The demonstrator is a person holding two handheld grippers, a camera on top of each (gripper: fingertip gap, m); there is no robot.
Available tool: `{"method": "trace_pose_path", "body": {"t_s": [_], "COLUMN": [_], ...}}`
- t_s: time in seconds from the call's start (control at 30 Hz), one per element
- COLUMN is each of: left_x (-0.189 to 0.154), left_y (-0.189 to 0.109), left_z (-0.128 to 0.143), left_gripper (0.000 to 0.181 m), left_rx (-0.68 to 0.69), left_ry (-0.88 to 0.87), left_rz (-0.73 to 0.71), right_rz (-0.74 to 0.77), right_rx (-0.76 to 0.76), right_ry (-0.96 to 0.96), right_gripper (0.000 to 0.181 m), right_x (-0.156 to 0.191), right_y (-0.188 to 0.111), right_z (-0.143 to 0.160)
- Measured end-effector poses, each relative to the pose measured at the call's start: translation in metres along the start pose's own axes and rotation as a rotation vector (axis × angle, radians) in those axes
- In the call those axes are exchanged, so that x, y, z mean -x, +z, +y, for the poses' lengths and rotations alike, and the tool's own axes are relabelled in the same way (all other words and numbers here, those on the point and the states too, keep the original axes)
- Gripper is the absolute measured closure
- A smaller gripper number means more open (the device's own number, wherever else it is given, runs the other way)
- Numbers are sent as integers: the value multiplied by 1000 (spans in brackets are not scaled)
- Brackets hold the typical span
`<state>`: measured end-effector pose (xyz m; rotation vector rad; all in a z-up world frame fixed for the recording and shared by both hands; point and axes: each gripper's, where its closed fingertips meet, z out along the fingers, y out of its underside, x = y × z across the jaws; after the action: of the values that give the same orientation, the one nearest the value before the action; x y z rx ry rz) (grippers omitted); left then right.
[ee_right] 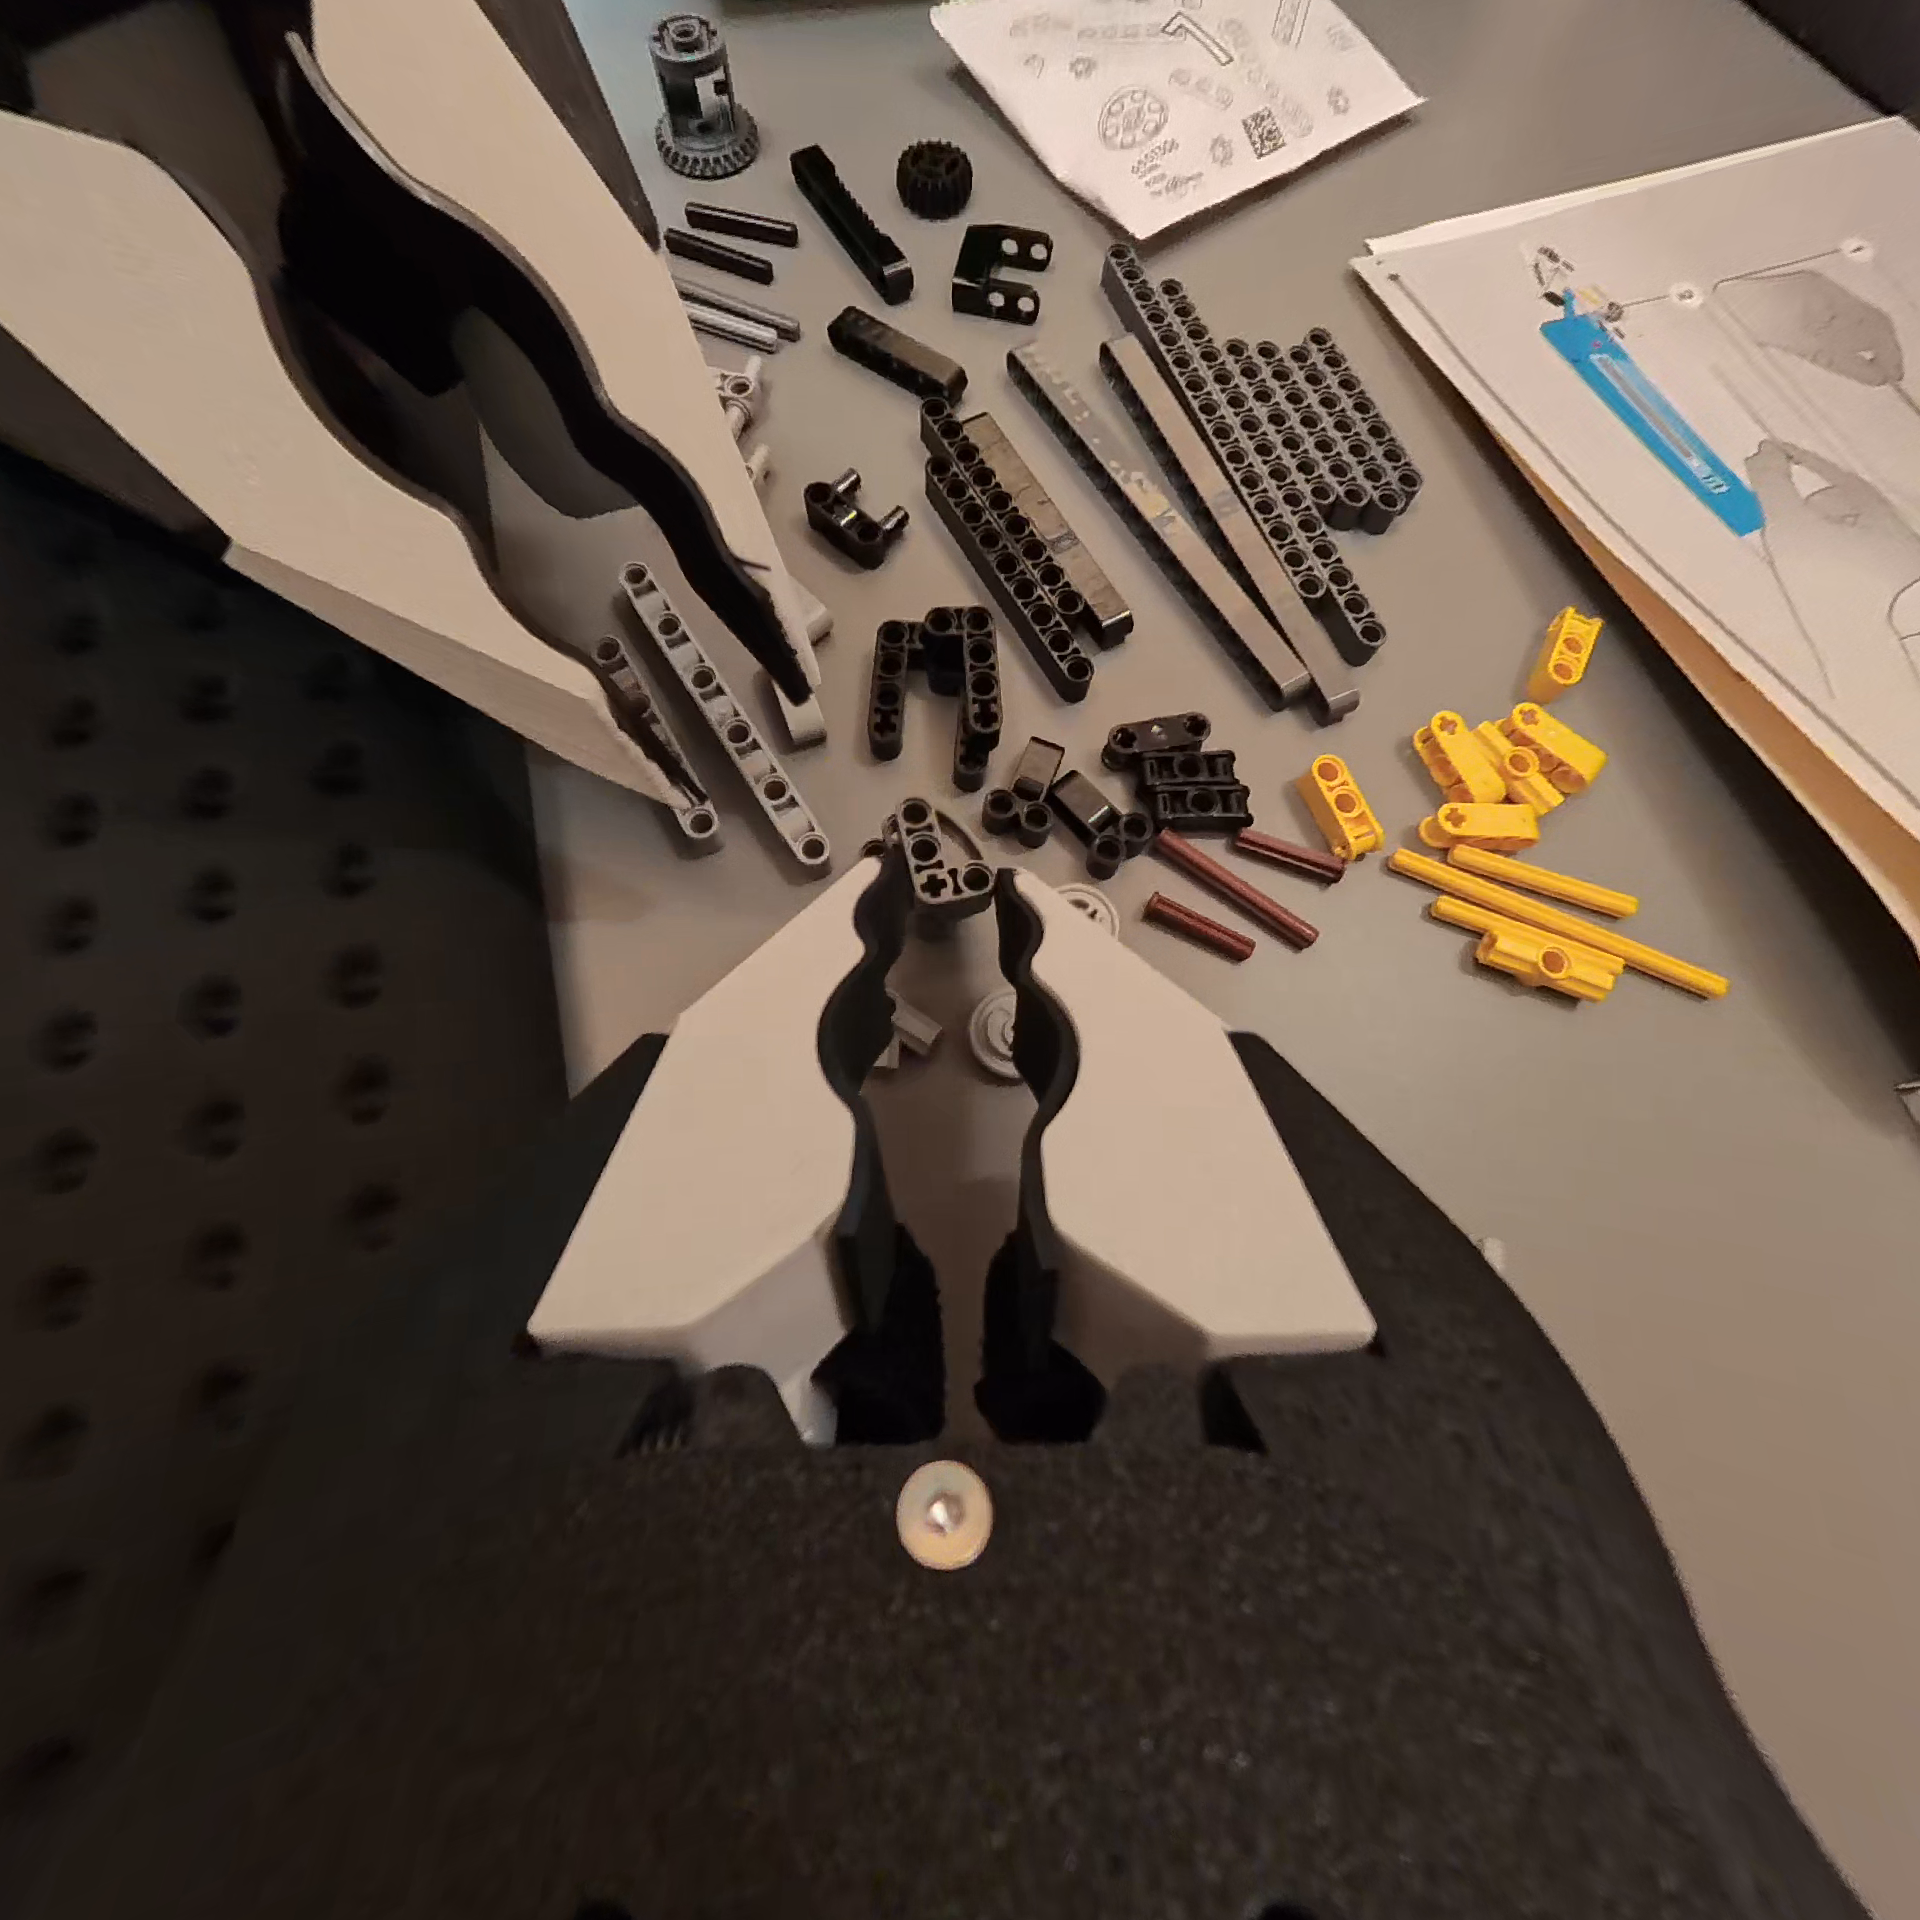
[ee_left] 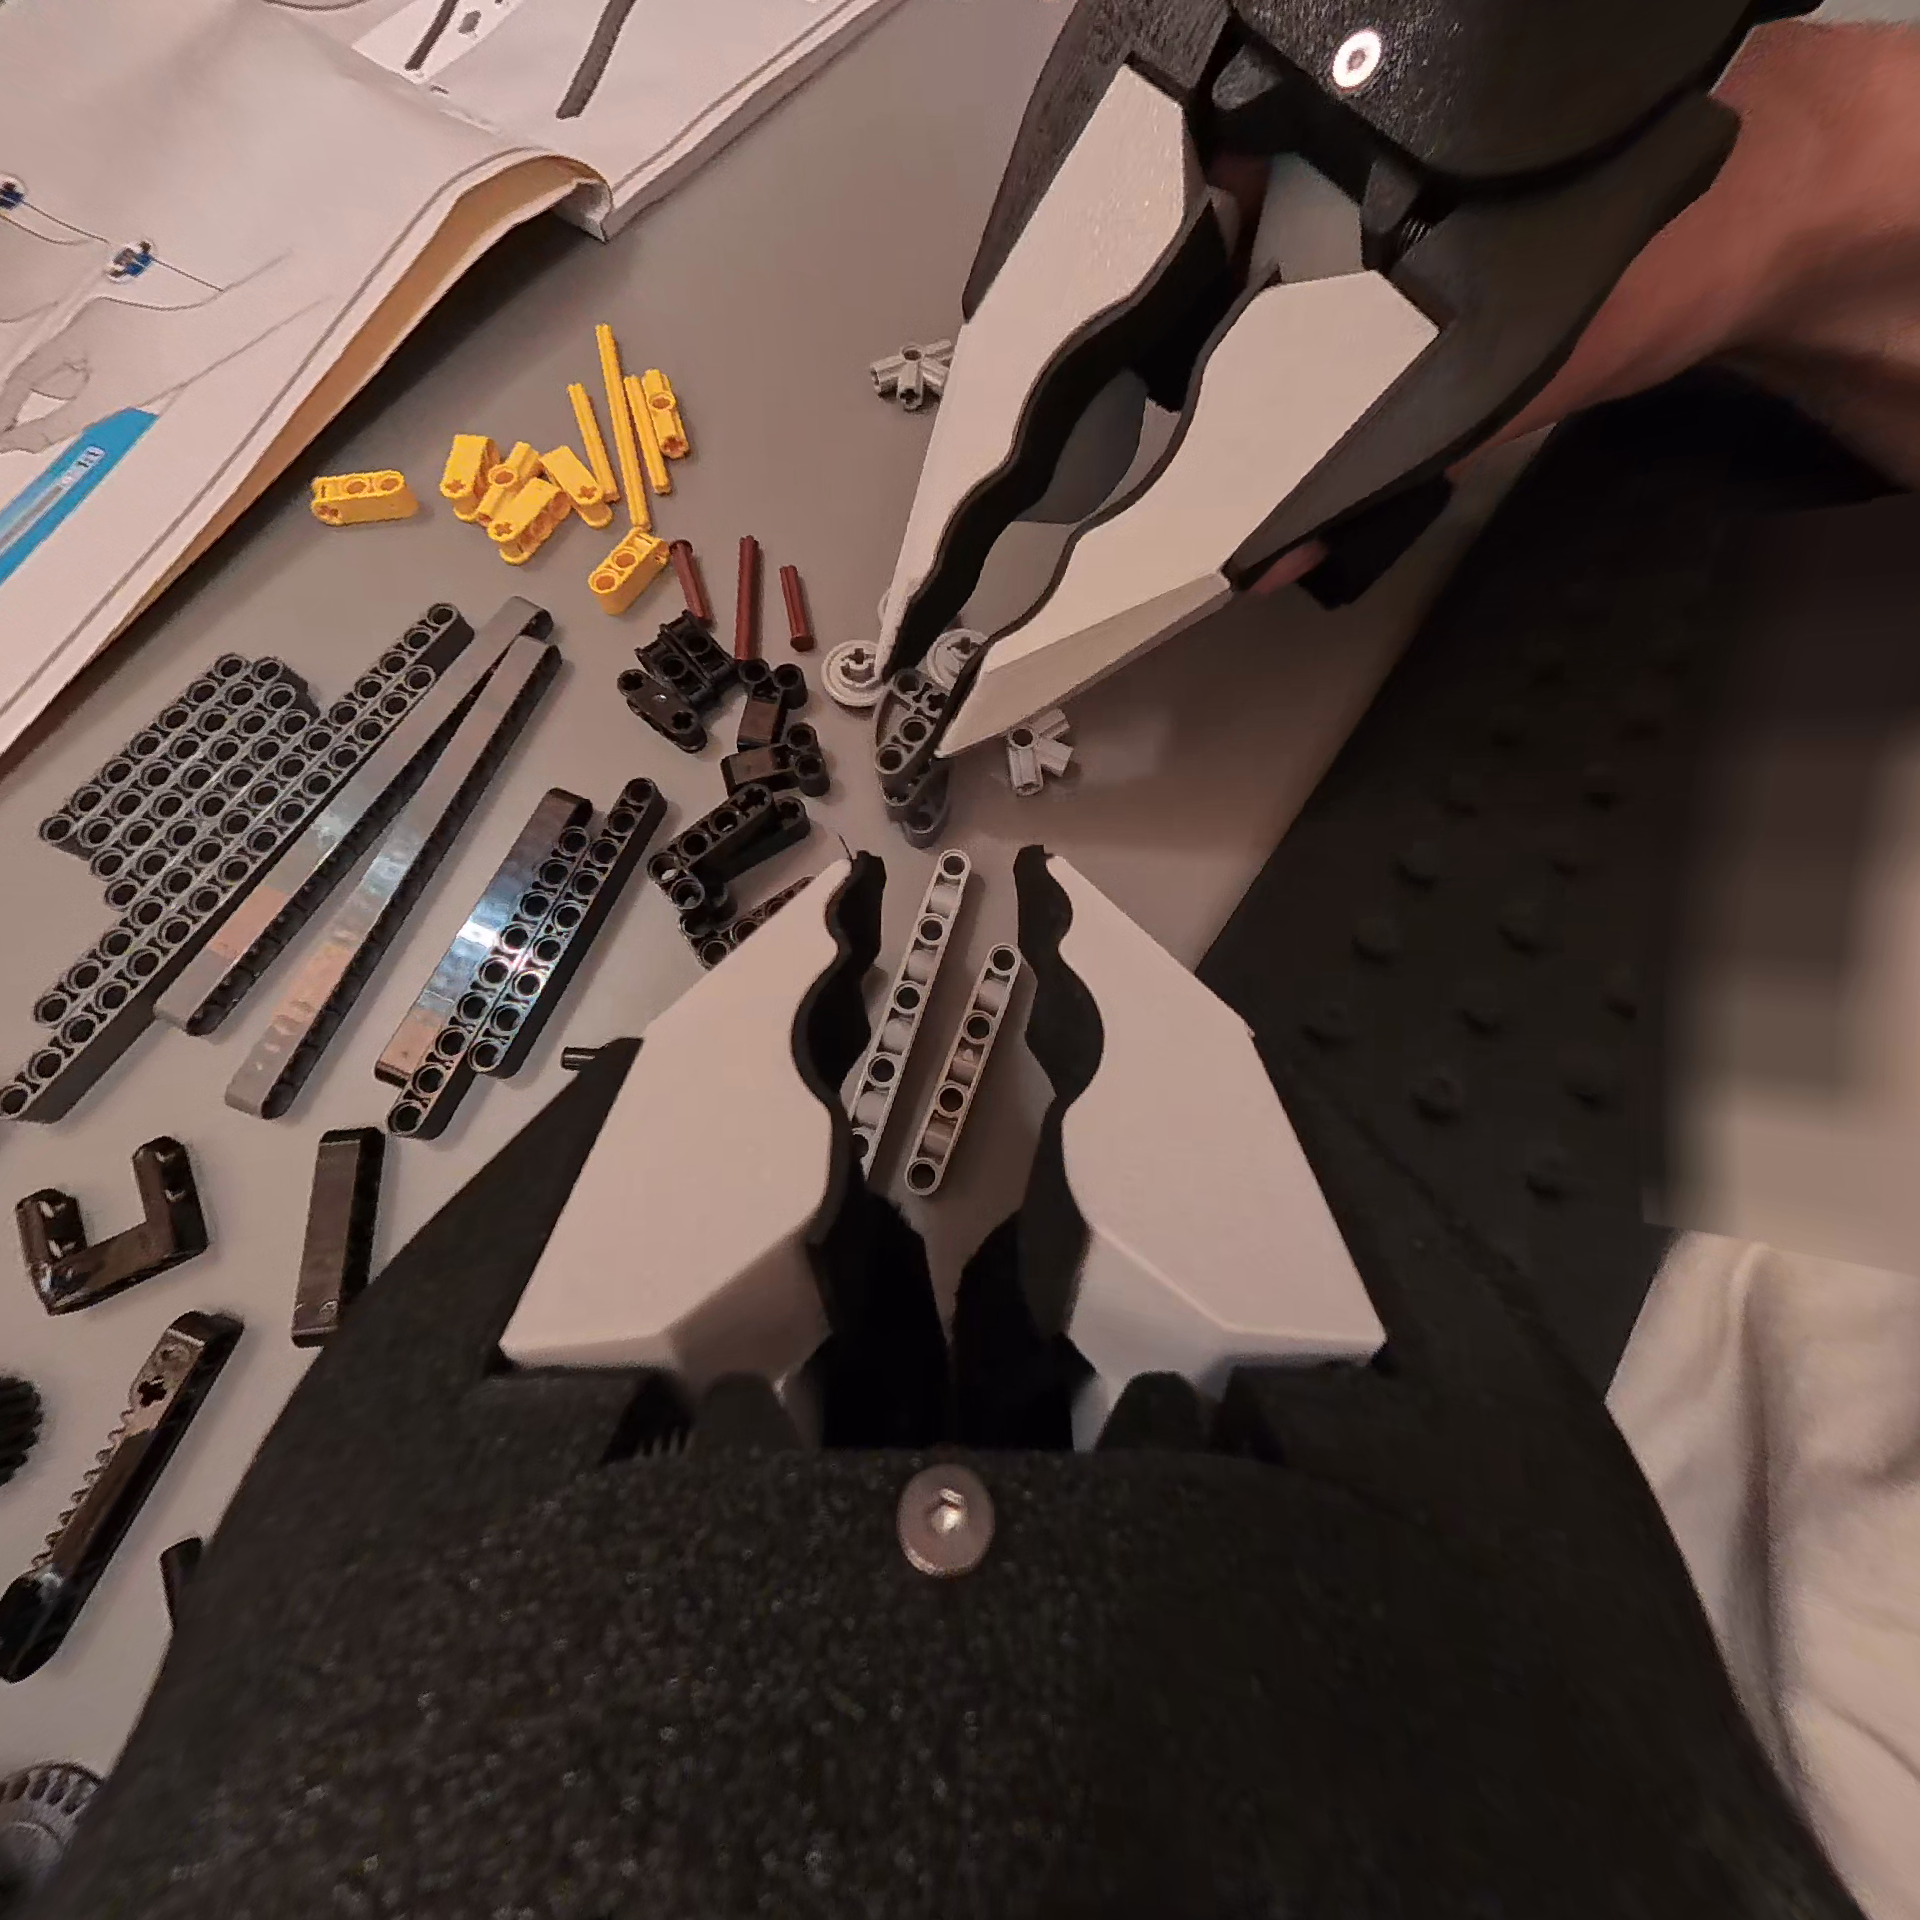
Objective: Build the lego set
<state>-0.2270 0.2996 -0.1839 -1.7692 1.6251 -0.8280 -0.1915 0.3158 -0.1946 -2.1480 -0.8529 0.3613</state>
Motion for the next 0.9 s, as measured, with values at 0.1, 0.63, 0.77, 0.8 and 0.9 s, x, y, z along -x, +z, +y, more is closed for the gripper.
{"method": "trace_pose_path", "body": {"t_s": [0.1, 0.63, 0.77, 0.8, 0.9], "left_x": [0, 0, -1, -1, -3], "left_y": [1, 3, 3, 4, 6], "left_z": [1, 3, 2, 3, 5], "left_gripper": [156, 156, 156, 156, 156], "left_rx": [4, 31, 29, 33, 54], "left_ry": [-6, -17, -3, 2, 12], "left_rz": [9, 21, 13, 12, 17], "right_rz": [-7, 272, 306, 304, 305], "right_rx": [-20, 159, 145, 165, 175], "right_ry": [9, 233, 248, 250, 249], "right_gripper": [161, 150, 152, 152, 163], "right_x": [2, -39, -44, -44, -44], "right_y": [0, -118, -122, -122, -120], "right_z": [-1, 122, 124, 127, 129]}}
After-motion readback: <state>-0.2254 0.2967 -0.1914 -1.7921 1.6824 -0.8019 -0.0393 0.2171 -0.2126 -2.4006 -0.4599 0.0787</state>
